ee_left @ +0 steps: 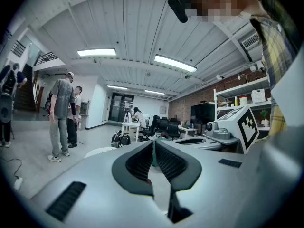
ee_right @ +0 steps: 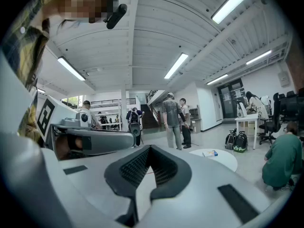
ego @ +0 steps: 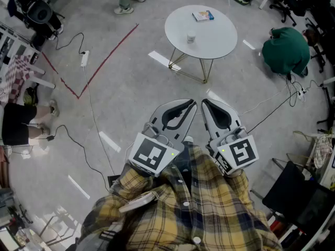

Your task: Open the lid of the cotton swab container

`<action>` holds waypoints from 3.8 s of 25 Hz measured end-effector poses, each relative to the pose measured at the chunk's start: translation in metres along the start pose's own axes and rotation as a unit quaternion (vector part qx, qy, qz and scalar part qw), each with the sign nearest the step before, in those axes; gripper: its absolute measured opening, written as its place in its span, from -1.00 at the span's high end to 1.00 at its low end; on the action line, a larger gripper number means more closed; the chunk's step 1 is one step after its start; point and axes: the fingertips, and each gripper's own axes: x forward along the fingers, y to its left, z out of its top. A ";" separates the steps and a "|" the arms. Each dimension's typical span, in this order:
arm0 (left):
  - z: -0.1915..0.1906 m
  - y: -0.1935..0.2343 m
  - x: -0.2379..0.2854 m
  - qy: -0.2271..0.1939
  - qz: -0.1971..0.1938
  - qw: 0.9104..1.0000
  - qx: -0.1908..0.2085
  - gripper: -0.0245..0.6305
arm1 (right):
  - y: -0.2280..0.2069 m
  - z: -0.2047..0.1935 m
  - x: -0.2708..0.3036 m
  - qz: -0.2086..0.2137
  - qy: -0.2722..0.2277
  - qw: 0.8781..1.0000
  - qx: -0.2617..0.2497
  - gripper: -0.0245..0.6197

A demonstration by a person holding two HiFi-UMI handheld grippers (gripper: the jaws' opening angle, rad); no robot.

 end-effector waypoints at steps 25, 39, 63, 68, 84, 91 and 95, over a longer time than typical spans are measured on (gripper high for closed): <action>0.005 -0.029 0.015 -0.014 0.030 0.999 0.015 0.81 | -0.029 -0.005 -0.038 0.010 -0.014 1.000 0.023 0.87; 0.016 0.078 0.100 -0.011 0.036 0.999 0.001 0.81 | -0.100 0.003 0.072 0.024 0.011 0.999 0.023 0.87; 0.046 0.267 0.237 0.033 -0.024 0.999 -0.020 0.81 | -0.224 0.038 0.260 -0.048 0.041 0.996 0.059 0.87; 0.038 0.265 0.243 0.042 -0.011 0.999 -0.023 0.81 | -0.235 0.033 0.253 -0.045 0.045 0.996 0.059 0.87; 0.040 0.255 0.292 0.048 0.039 0.998 -0.010 0.81 | -0.299 0.038 0.241 0.001 0.044 0.998 0.044 0.87; 0.045 0.265 0.308 0.040 0.044 0.998 -0.011 0.81 | -0.310 0.041 0.257 0.015 0.048 0.998 0.042 0.87; 0.048 0.277 0.309 0.048 0.052 0.997 -0.013 0.81 | -0.305 0.039 0.270 0.026 0.053 0.997 0.042 0.87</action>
